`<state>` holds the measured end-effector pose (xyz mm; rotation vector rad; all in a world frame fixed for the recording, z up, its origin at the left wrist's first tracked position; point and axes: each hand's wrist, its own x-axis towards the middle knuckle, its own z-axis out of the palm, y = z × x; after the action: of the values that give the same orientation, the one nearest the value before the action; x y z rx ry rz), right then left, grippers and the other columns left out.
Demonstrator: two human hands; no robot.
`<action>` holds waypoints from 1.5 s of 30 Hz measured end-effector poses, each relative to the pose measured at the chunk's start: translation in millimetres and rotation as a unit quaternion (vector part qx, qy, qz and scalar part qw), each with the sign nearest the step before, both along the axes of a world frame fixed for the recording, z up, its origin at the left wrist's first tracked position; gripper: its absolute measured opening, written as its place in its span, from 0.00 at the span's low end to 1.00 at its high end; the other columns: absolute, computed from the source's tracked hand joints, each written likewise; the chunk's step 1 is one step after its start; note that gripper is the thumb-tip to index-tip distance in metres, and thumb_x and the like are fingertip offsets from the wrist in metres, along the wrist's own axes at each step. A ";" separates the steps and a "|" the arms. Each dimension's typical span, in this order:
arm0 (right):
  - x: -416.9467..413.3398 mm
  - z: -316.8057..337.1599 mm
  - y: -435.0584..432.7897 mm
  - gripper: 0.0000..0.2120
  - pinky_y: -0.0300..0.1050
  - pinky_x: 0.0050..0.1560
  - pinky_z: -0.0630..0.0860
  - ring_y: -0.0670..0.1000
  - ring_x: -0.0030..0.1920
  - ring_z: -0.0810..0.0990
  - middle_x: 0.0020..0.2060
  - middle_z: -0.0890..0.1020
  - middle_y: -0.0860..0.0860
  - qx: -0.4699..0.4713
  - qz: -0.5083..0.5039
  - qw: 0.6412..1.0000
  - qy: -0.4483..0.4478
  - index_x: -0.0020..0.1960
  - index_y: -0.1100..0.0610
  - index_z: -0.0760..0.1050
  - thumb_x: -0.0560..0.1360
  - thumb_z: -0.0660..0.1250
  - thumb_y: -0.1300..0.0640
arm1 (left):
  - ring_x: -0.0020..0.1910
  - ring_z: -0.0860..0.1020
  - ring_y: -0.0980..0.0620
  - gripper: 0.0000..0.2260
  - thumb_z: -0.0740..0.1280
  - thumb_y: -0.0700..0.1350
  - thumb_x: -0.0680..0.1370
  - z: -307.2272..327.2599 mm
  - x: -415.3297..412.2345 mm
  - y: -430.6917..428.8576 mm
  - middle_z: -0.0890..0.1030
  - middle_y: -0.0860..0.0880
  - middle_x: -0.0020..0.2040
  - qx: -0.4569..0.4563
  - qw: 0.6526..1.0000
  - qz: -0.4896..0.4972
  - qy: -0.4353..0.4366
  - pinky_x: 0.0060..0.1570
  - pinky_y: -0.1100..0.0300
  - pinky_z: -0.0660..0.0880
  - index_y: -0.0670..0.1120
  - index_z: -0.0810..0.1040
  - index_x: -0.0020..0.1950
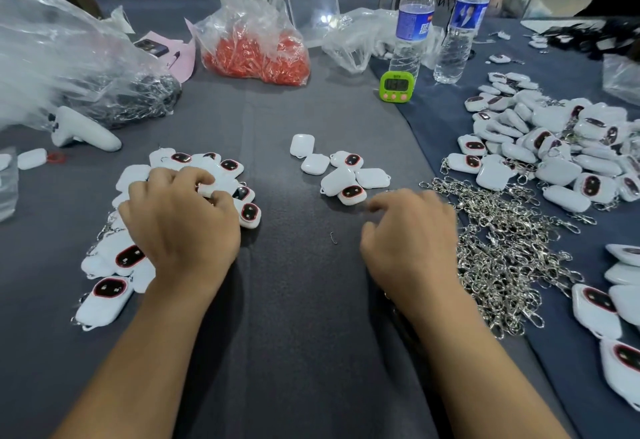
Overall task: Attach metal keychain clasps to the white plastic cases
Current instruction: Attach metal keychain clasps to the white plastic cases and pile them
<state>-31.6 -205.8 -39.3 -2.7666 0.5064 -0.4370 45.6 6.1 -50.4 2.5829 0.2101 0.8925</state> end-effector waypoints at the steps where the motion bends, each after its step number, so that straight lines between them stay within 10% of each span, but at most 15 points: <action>1: -1.5 3.1 -6.1 0.12 0.52 0.60 0.65 0.57 0.61 0.74 0.56 0.84 0.49 -0.018 -0.039 0.999 0.017 0.56 0.46 0.82 0.74 0.67 0.50 | 0.53 0.73 0.36 0.10 0.68 0.43 0.73 -0.6 -0.6 -2.5 0.81 0.42 0.53 0.010 1.000 -0.019 -0.014 0.53 0.45 0.66 0.47 0.84 0.52; 17: -9.2 9.8 -18.9 0.07 0.47 0.49 0.79 0.58 0.49 0.83 0.43 0.87 0.50 0.047 0.059 0.994 0.079 0.45 0.48 0.83 0.73 0.69 0.58 | 0.61 0.75 0.47 0.15 0.73 0.48 0.74 -1.5 -31.7 -59.8 0.83 0.50 0.59 0.052 0.958 -0.280 0.037 0.63 0.53 0.66 0.48 0.83 0.60; 26: 2.6 3.4 -7.9 0.06 0.41 0.41 0.81 0.41 0.35 0.84 0.33 0.85 0.40 0.357 0.033 0.912 -0.201 0.39 0.48 0.84 0.70 0.76 0.59 | 0.37 0.81 0.64 0.13 0.73 0.53 0.76 -5.0 -54.4 -87.0 0.85 0.62 0.41 -0.241 0.865 -0.403 0.179 0.40 0.72 0.72 0.61 0.82 0.60; 33: -2.0 9.4 -13.8 0.10 0.37 0.40 0.78 0.40 0.34 0.82 0.31 0.83 0.38 0.303 0.045 0.934 -0.185 0.38 0.46 0.84 0.71 0.74 0.61 | 0.40 0.84 0.64 0.06 0.76 0.43 0.75 -7.4 -45.2 -77.8 0.86 0.60 0.39 -0.304 0.866 -0.360 0.165 0.46 0.62 0.81 0.53 0.87 0.48; 39: -28.6 34.7 -63.4 0.06 0.40 0.37 0.75 0.39 0.34 0.81 0.32 0.83 0.35 0.160 0.063 0.979 0.108 0.37 0.41 0.85 0.64 0.76 0.41 | 0.30 0.78 0.63 0.04 0.74 0.48 0.76 -8.2 -44.3 -72.3 0.81 0.61 0.29 -0.222 0.906 -0.323 0.158 0.33 0.72 0.71 0.53 0.86 0.42; 45: -31.6 34.9 -72.3 0.17 0.36 0.39 0.76 0.39 0.35 0.81 0.39 0.84 0.40 0.164 0.121 0.957 0.206 0.47 0.40 0.85 0.61 0.84 0.53 | 0.40 0.81 0.63 0.09 0.67 0.45 0.81 -8.9 -42.9 -73.0 0.84 0.60 0.35 -0.220 0.906 -0.323 0.164 0.45 0.67 0.76 0.54 0.86 0.54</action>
<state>-63.3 -278.0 -4.4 -2.5433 0.2865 0.2672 2.7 -66.9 -59.3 2.1260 -0.3130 0.1395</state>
